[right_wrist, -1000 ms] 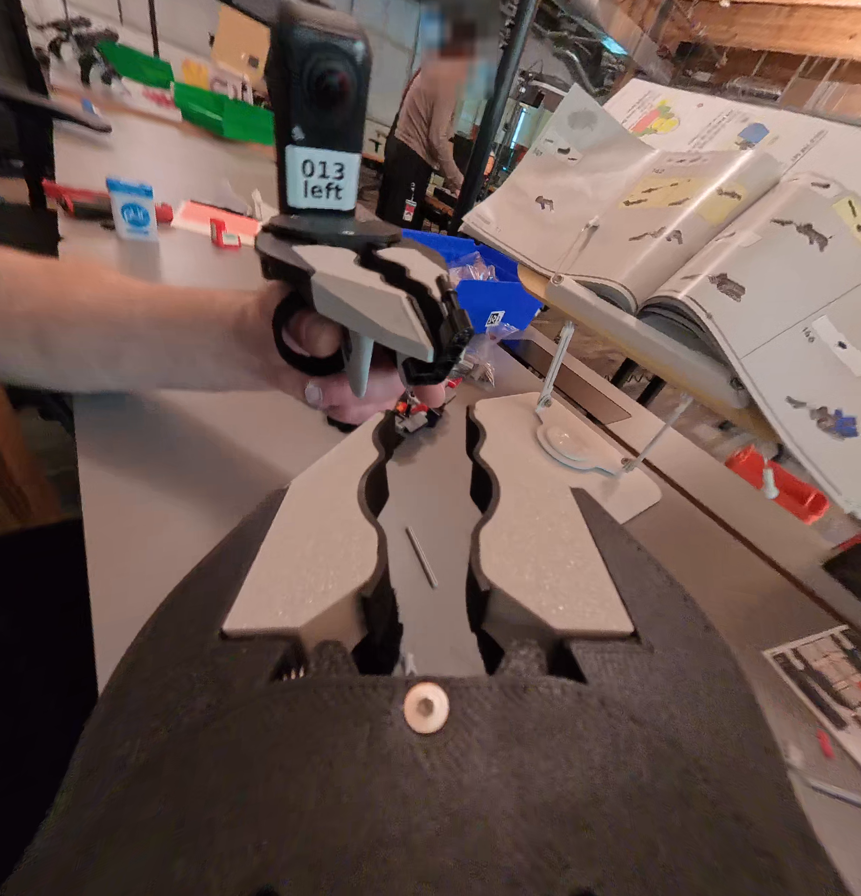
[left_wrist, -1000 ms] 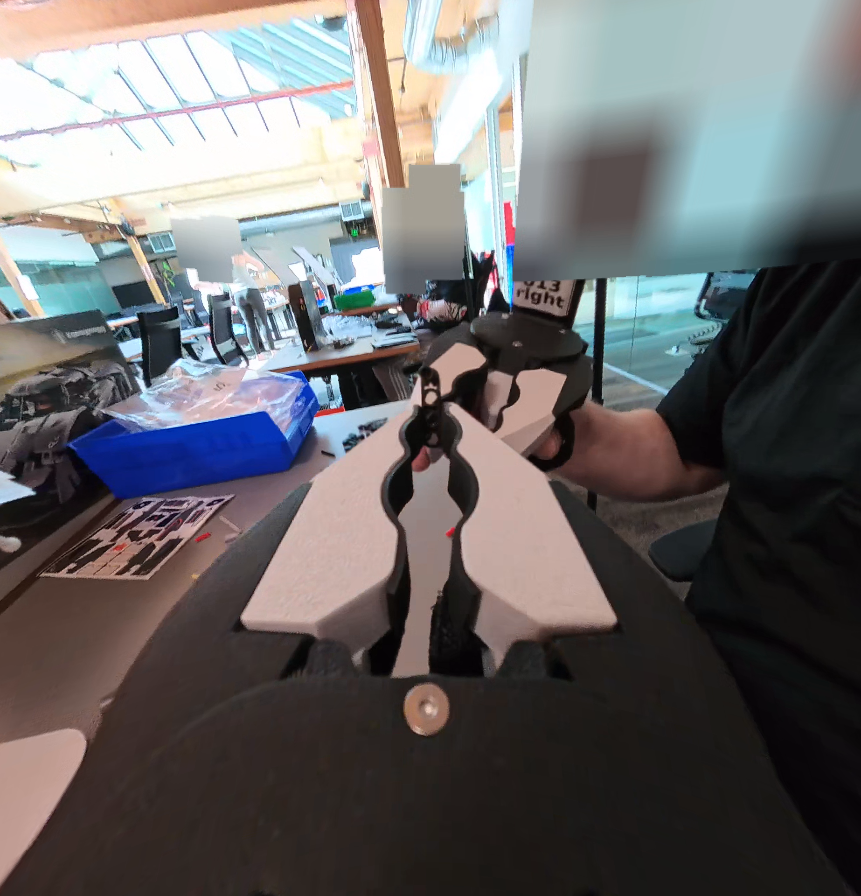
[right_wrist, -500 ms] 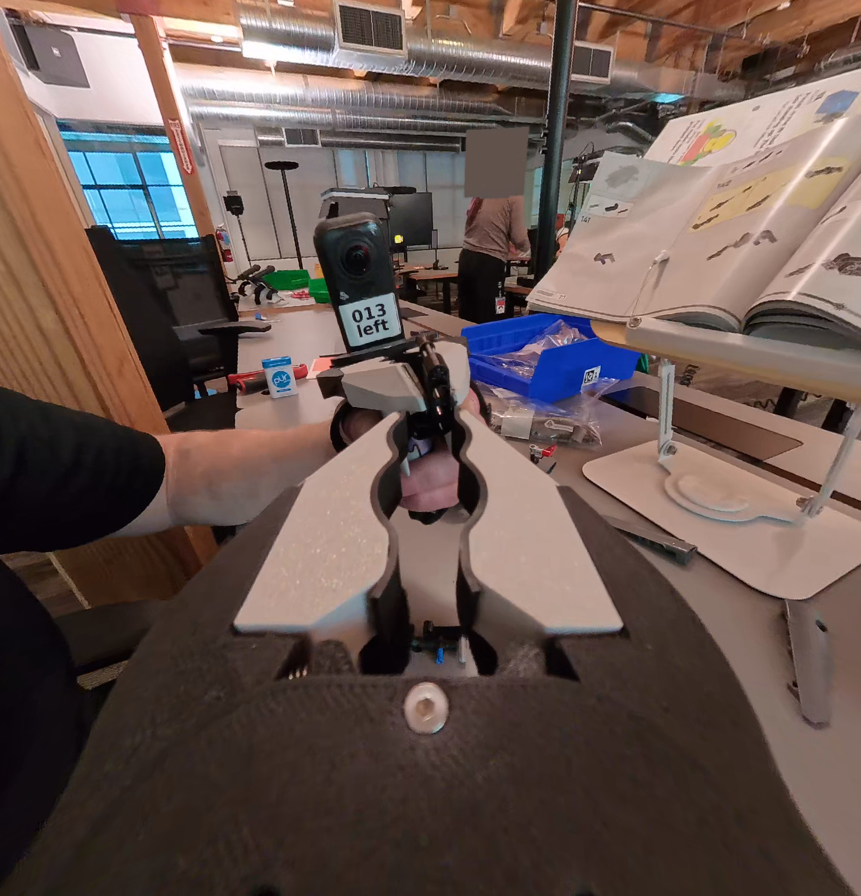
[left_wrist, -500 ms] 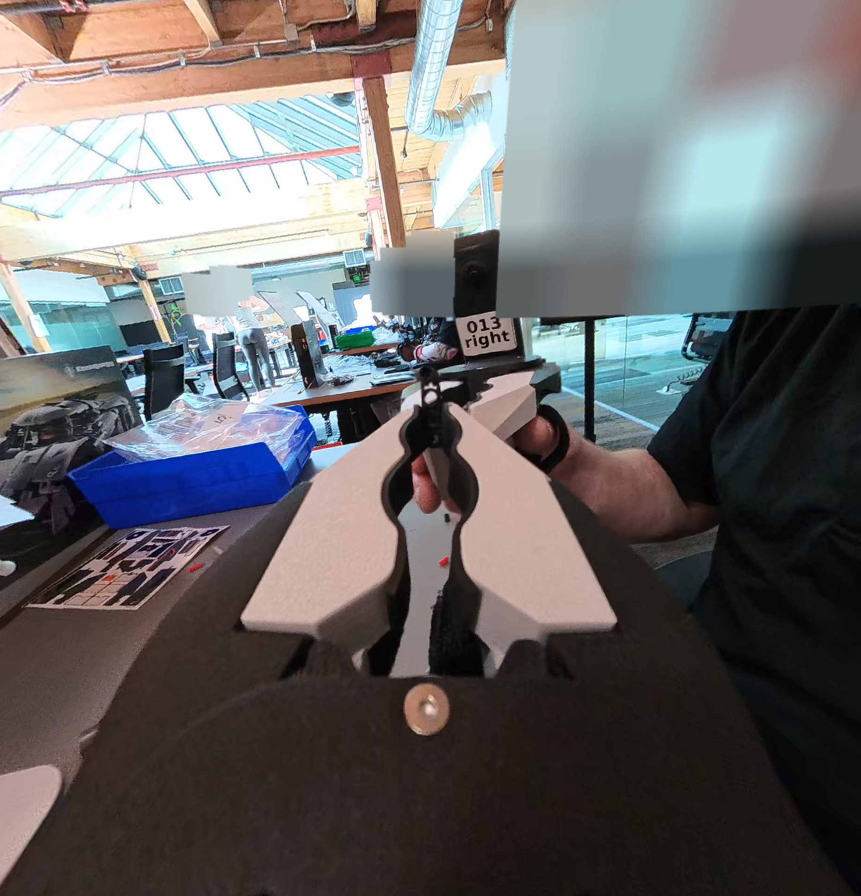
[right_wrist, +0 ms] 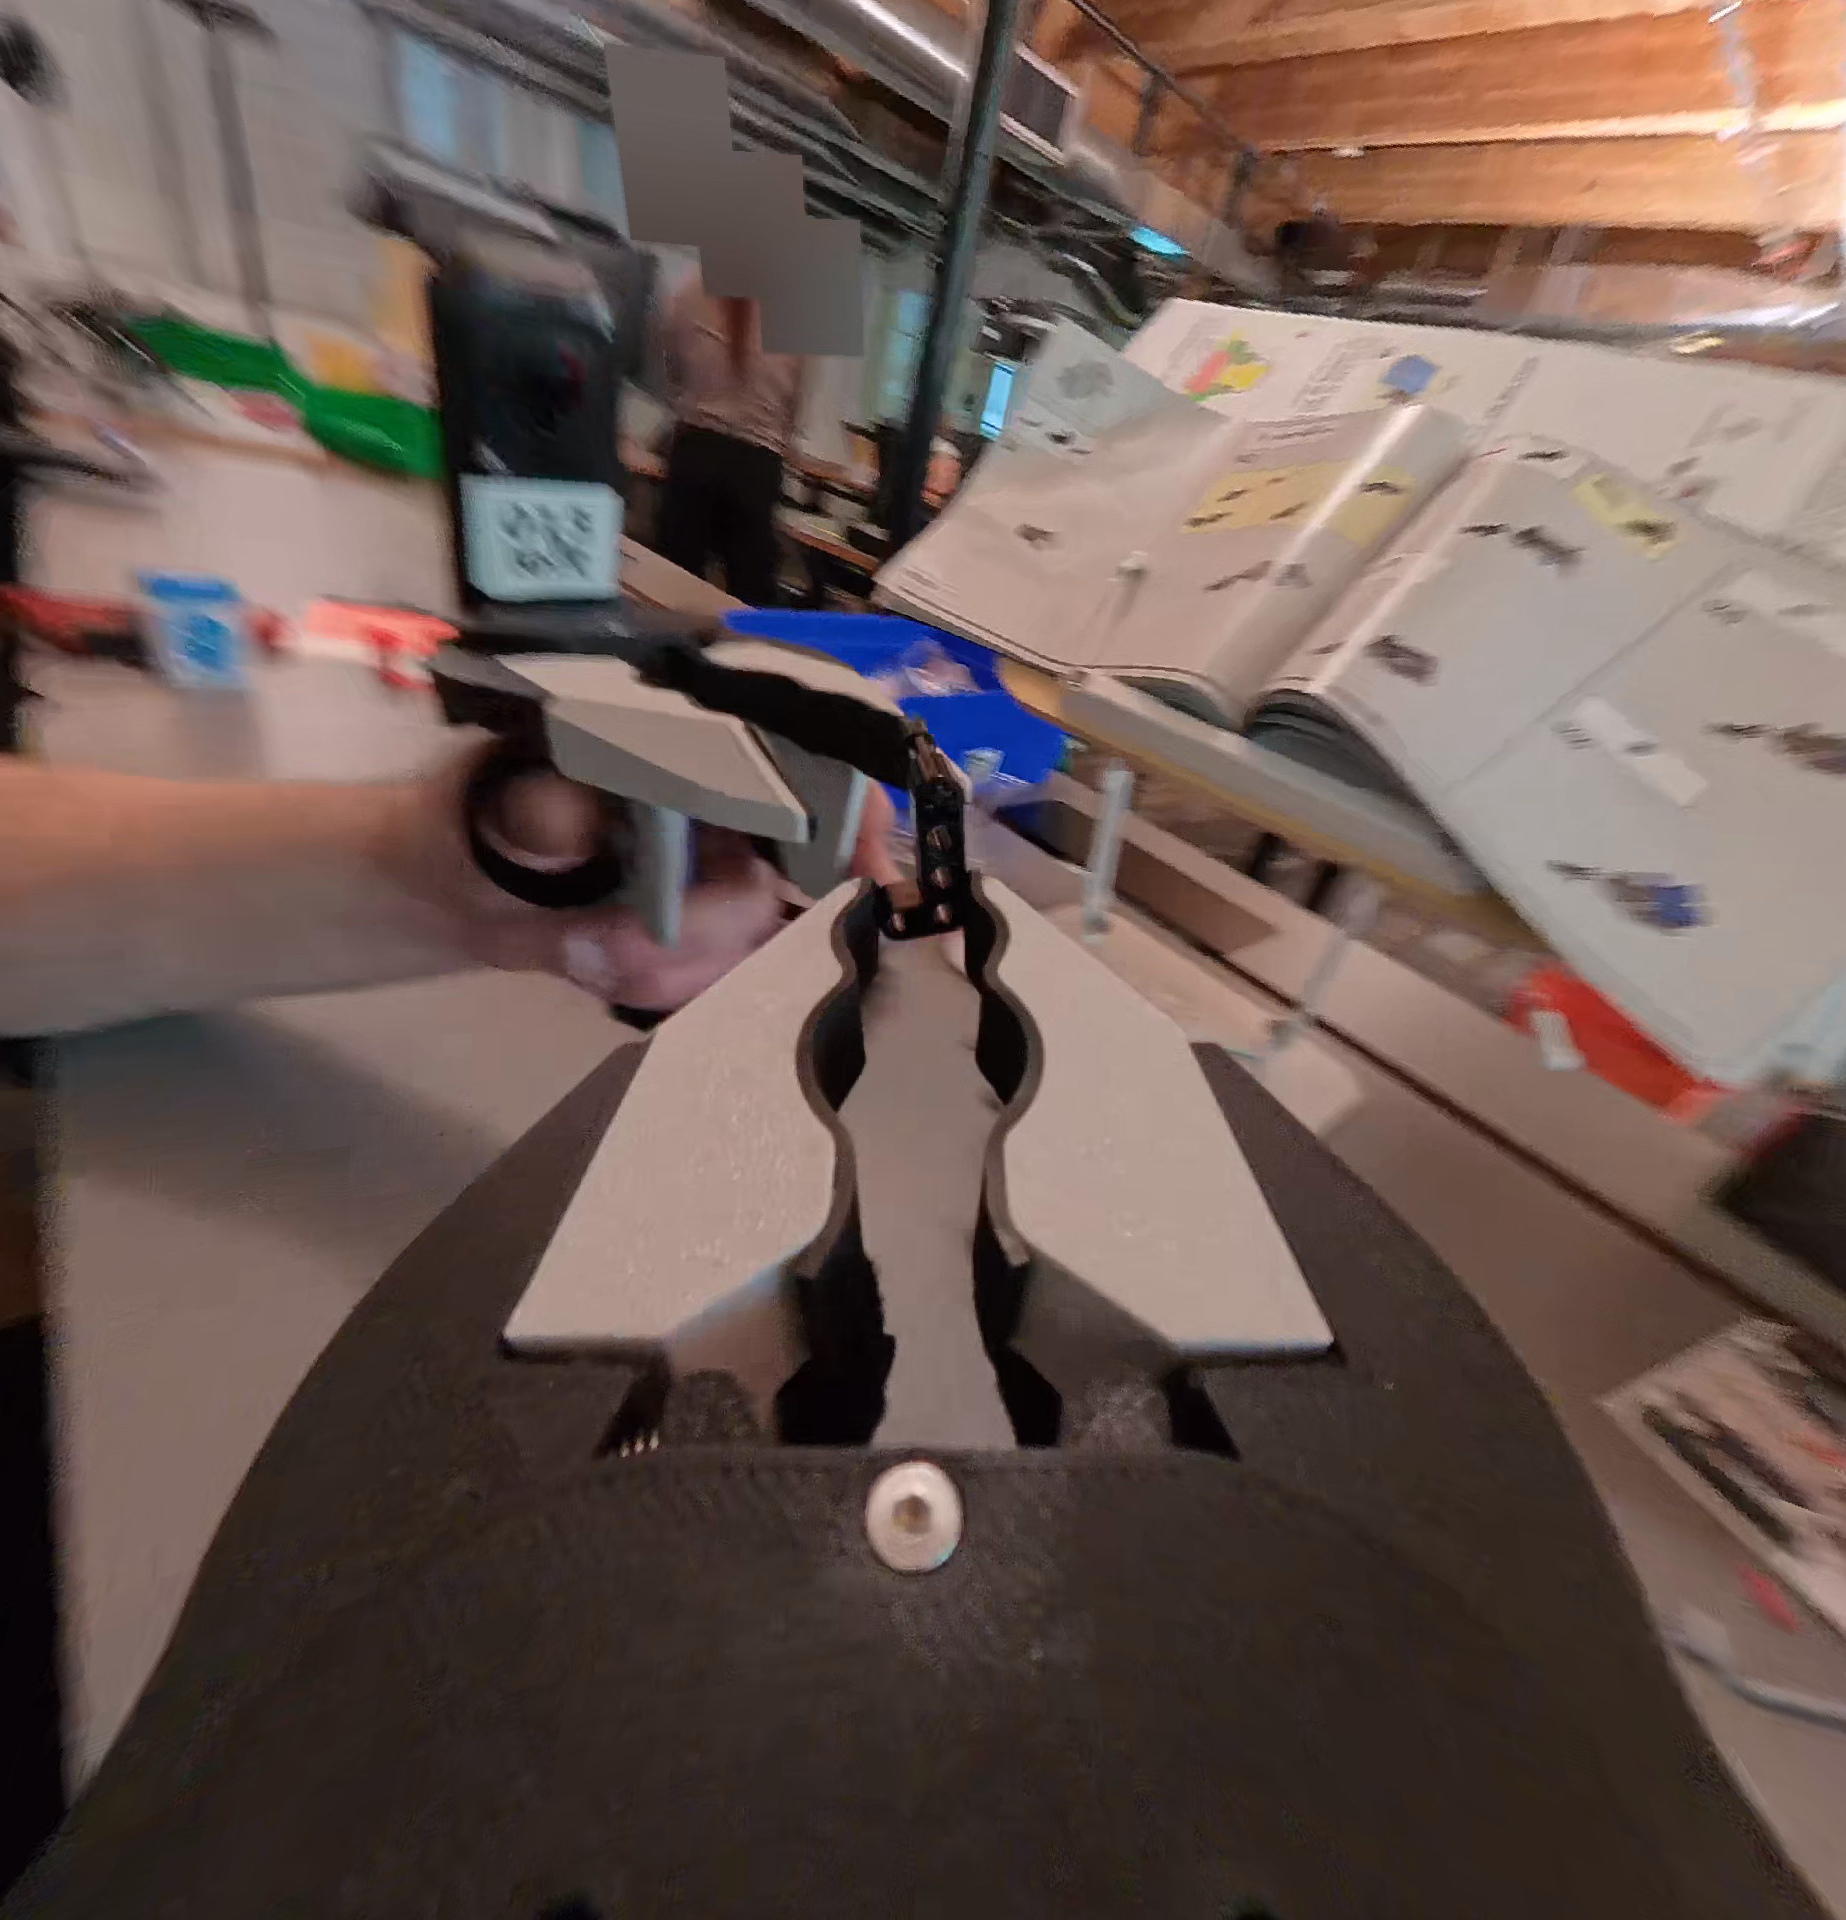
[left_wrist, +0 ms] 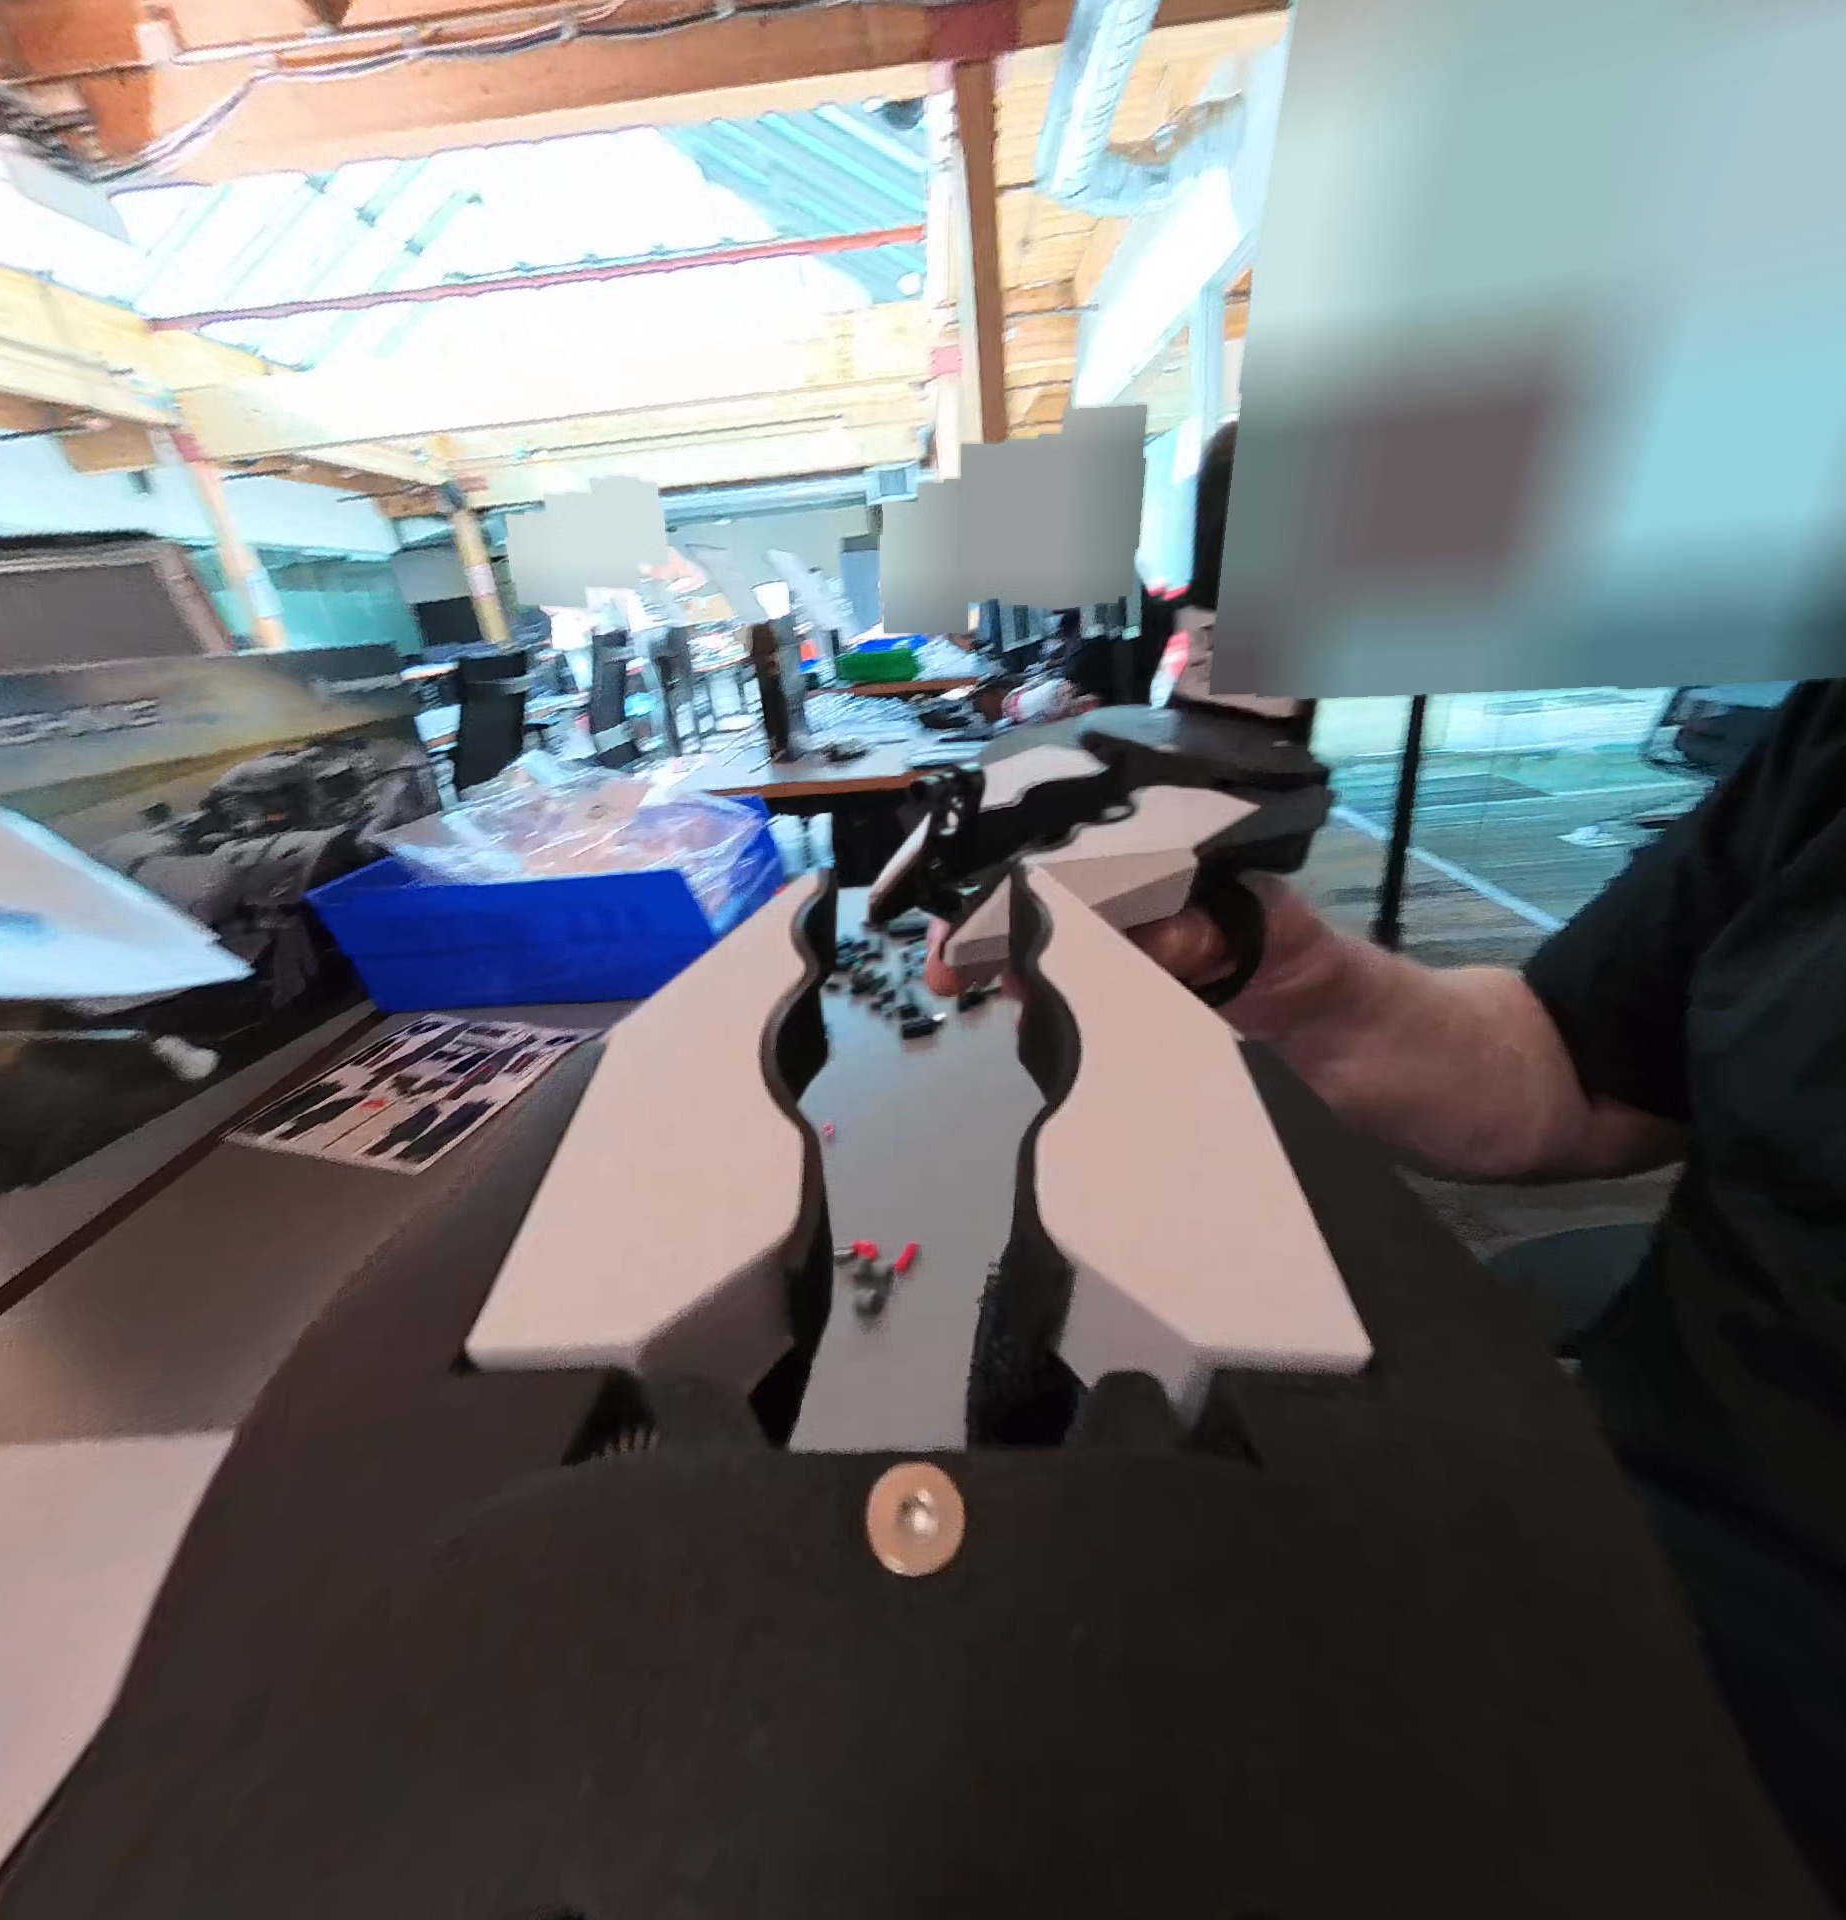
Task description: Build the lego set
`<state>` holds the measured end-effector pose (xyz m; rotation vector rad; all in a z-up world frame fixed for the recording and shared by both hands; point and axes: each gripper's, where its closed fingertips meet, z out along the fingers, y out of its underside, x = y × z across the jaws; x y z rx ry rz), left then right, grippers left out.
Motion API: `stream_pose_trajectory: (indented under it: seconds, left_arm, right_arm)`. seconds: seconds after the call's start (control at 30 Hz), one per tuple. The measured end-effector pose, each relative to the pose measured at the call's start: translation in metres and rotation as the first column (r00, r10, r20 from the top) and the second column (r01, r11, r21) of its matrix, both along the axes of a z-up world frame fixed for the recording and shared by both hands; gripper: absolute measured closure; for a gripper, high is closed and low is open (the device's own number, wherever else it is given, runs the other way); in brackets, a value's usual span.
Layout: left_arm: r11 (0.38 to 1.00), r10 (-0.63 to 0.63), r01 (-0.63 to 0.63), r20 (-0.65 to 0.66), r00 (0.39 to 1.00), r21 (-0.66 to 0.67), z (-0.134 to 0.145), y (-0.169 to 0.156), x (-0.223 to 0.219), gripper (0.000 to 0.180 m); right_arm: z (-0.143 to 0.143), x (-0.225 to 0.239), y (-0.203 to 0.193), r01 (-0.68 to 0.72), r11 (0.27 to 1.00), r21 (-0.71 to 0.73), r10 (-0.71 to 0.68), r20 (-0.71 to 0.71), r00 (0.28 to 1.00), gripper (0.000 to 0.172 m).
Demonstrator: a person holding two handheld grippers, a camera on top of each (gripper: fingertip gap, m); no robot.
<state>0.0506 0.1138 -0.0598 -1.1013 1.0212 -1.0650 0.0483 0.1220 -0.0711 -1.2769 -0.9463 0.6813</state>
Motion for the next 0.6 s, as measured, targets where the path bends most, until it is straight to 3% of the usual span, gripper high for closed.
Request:
stream_pose_trajectory:
  seconds: [0.1, 0.23, 0.4, 0.6]
  left_arm:
    - [0.985, 0.17, -0.168, -0.051, 0.984, 0.049, -0.001, 0.012, 0.003, 0.14]
    - [0.944, 0.317, -0.305, -0.086, 0.945, 0.128, 0.0, 0.016, 0.017, 0.134]
    - [0.905, 0.409, -0.397, -0.058, 0.911, 0.154, 0.004, 0.026, 0.019, 0.148]
    - [0.888, 0.446, -0.439, -0.028, 0.894, 0.139, 0.005, 0.026, 0.024, 0.148]
  right_arm:
    - [-0.001, 0.013, 0.017, 0.174, 0.97, 0.171, -0.195, 0.115, 0.974, 0.159]
    - [0.001, 0.017, 0.025, 0.276, 0.904, 0.327, -0.344, 0.172, 0.923, 0.159]
    - [0.002, 0.017, 0.028, 0.33, 0.847, 0.418, -0.437, 0.191, 0.879, 0.159]
    - [0.002, 0.018, 0.032, 0.374, 0.816, 0.441, -0.492, 0.191, 0.849, 0.159]
